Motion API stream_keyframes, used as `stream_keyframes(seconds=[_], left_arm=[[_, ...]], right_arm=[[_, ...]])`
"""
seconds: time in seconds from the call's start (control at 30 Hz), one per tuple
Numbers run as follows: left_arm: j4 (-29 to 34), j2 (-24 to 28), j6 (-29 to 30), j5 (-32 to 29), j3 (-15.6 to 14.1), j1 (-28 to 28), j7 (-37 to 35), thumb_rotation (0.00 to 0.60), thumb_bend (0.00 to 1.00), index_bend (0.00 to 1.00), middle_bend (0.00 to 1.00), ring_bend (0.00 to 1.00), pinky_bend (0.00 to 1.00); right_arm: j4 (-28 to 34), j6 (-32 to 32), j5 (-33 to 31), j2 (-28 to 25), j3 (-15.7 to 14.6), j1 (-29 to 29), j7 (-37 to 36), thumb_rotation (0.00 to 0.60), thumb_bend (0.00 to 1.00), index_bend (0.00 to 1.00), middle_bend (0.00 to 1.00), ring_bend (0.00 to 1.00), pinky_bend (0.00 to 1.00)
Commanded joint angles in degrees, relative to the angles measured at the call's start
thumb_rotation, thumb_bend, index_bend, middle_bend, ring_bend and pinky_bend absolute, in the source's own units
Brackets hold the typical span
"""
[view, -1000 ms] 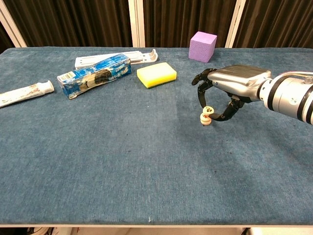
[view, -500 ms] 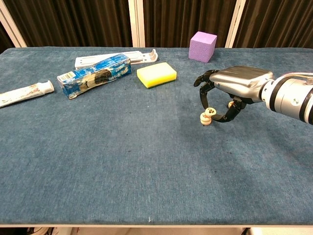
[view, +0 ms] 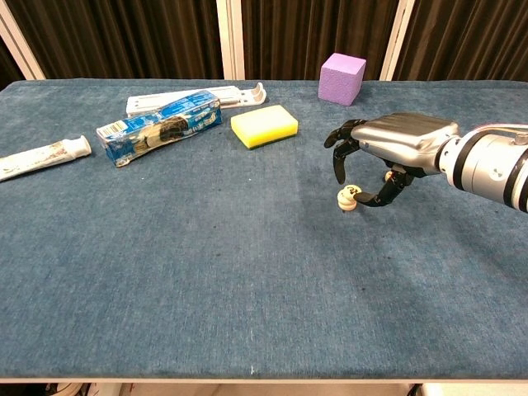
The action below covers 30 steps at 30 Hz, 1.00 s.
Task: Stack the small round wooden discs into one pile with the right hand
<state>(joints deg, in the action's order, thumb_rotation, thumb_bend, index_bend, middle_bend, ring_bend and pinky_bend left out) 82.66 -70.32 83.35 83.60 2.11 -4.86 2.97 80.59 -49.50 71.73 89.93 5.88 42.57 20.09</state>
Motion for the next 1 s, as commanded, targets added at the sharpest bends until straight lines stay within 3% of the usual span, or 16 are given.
stream_keyframes(seconds=[0.03, 0.4, 1.0], left_arm=[[0.0, 0.0, 0.1, 0.0, 0.0, 0.1, -0.1, 0.6, 0.08, 0.19, 0.18, 0.11, 0.01], [-0.5, -0.2, 0.4, 0.2, -0.1, 0.2, -0.6, 0.6, 0.08, 0.19, 0.18, 0.11, 0.01], [1.6, 0.6, 0.4, 0.0, 0.0, 0.2, 1.4, 0.6, 0.08, 0.19, 0.18, 0.11, 0.01]], right_arm=[[0.3, -0.6, 0.5, -0.2, -0.1, -0.1, 0.0, 0.6, 0.51, 0.46, 0.16, 0.11, 0.18], [-2.4, -2.4, -3.0, -2.6, 0.3, -2.4, 0.2, 0.6, 0.46, 0.45, 0.16, 0.11, 0.18], [-14.2, 1.9, -4.2, 2.8, 0.9, -0.8, -3.0, 0.6, 0.46, 0.47, 0.16, 0.11, 0.18]])
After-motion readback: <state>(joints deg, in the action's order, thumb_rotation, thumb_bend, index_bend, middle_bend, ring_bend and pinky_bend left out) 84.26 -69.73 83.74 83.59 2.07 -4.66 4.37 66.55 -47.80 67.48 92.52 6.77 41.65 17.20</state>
